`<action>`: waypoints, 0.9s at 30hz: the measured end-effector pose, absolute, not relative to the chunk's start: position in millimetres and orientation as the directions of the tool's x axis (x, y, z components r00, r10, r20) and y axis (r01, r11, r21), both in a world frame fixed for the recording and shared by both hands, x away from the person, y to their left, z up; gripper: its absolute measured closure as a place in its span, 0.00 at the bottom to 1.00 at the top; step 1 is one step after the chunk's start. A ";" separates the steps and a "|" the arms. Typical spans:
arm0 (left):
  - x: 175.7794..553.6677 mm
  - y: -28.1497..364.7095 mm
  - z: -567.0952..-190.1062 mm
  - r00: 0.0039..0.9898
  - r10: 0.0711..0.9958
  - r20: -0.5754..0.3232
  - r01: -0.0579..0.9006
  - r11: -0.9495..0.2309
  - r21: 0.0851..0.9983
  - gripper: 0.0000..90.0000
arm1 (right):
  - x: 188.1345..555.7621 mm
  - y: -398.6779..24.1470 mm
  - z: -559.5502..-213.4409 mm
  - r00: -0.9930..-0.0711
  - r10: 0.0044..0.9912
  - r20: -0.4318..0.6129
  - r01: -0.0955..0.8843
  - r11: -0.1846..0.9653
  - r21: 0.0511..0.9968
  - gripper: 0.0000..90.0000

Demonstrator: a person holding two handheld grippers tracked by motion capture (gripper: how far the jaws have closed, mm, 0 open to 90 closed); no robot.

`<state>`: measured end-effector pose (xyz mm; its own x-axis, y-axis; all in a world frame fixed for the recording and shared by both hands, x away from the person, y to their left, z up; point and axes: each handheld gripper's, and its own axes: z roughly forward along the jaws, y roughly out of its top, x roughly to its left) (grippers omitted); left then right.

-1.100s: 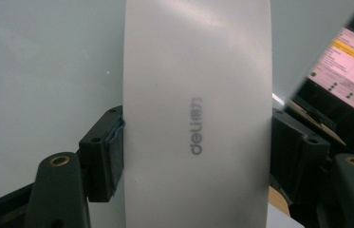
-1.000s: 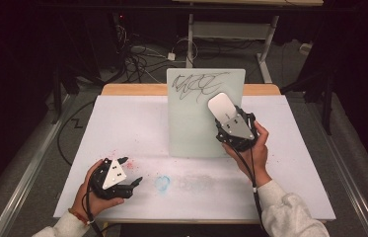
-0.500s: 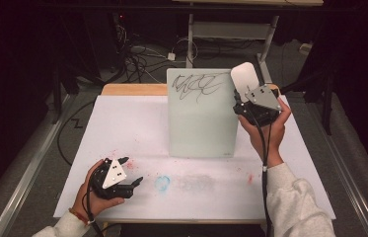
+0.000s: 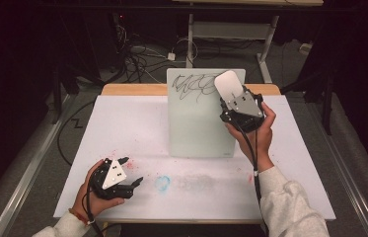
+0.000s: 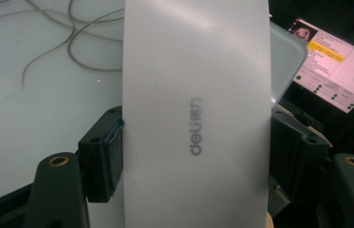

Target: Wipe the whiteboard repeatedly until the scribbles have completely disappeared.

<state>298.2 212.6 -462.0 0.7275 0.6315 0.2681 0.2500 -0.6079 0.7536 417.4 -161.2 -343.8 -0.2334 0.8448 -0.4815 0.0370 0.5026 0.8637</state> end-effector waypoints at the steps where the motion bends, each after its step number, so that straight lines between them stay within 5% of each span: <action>1: 298.3 212.7 -462.0 0.727 0.632 0.268 0.250 -0.608 0.754 0.23 | 418.1 -161.3 -342.1 -0.228 0.851 -0.473 0.039 0.493 0.869 0.34; 27: 297.3 212.4 -461.8 0.730 0.628 0.271 0.246 -0.611 0.753 0.23 | 405.7 -111.8 -373.7 -0.315 0.774 -0.549 0.011 0.581 0.814 0.34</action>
